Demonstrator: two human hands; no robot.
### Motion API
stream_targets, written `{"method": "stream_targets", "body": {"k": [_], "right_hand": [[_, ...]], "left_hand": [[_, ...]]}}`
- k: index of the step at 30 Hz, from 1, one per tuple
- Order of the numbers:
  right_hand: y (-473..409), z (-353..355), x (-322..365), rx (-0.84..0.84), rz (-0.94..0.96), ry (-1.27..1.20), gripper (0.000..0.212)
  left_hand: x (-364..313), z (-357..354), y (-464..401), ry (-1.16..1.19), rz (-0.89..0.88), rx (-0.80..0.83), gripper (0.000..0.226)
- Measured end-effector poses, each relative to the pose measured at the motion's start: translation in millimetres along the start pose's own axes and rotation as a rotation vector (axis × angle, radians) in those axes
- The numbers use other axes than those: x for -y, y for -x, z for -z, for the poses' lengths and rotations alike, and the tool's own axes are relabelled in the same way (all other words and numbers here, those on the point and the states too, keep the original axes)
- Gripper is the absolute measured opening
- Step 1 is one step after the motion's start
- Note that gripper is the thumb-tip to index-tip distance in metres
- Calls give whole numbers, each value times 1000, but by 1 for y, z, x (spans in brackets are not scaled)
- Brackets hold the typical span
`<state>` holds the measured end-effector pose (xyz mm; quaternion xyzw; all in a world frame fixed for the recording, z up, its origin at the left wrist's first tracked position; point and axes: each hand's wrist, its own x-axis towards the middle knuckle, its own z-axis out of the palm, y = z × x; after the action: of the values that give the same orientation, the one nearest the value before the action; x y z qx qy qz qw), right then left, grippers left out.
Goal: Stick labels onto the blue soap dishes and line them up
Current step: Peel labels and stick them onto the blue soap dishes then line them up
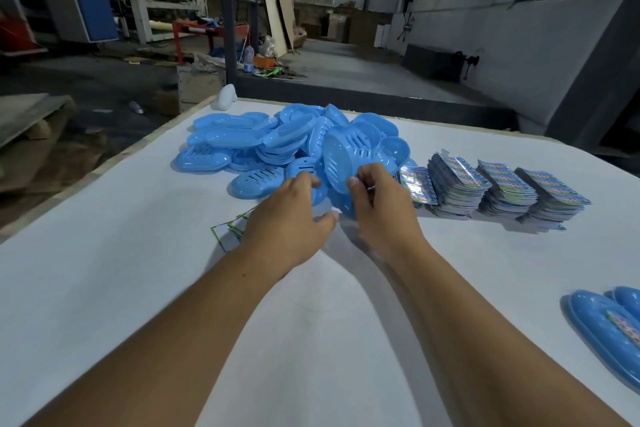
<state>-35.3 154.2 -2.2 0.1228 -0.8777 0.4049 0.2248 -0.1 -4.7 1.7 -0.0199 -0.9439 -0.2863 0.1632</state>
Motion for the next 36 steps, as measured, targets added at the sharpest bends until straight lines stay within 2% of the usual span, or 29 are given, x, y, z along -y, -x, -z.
{"method": "stream_targets", "body": {"k": [4, 7, 13, 16, 17, 19, 21, 23, 26, 28, 30, 33, 36], "right_hand": [[9, 7, 11, 105, -41, -247, 14], [16, 19, 19, 247, -63, -445, 14], [17, 42, 25, 488, -232, -717, 17], [14, 57, 17, 587, -327, -679, 19], [13, 63, 13, 608, -389, -646, 28], [9, 70, 4, 521, -491, -548, 56], [5, 70, -3, 319, -542, -458, 63], [2, 67, -8, 185, -568, -382, 64], [0, 64, -9, 163, -544, -254, 56], [1, 63, -9, 178, -496, -192, 46], [1, 61, -10, 183, -450, -137, 39], [2, 58, -11, 175, -430, -106, 36], [2, 56, -11, 173, -413, -93, 37]], "left_hand": [[1, -3, -2, 162, -52, -108, 82], [1, -1, -5, 238, -77, -123, 89], [-3, 11, -6, 653, 23, 125, 79], [-6, 11, -2, 619, 45, 190, 92], [-6, 11, -1, 563, 35, 209, 94], [-6, 10, 2, 385, -3, 280, 95], [-6, 8, 6, 287, -9, 380, 90], [-9, 6, 12, 240, -5, 461, 86], [-9, 6, 18, 383, 54, 562, 67], [-8, 7, 16, 367, 39, 631, 62], [-6, 10, 13, 357, 47, 652, 66], [-8, 14, 13, 220, -18, 626, 82], [-6, 18, 10, 204, -42, 636, 82]]}}
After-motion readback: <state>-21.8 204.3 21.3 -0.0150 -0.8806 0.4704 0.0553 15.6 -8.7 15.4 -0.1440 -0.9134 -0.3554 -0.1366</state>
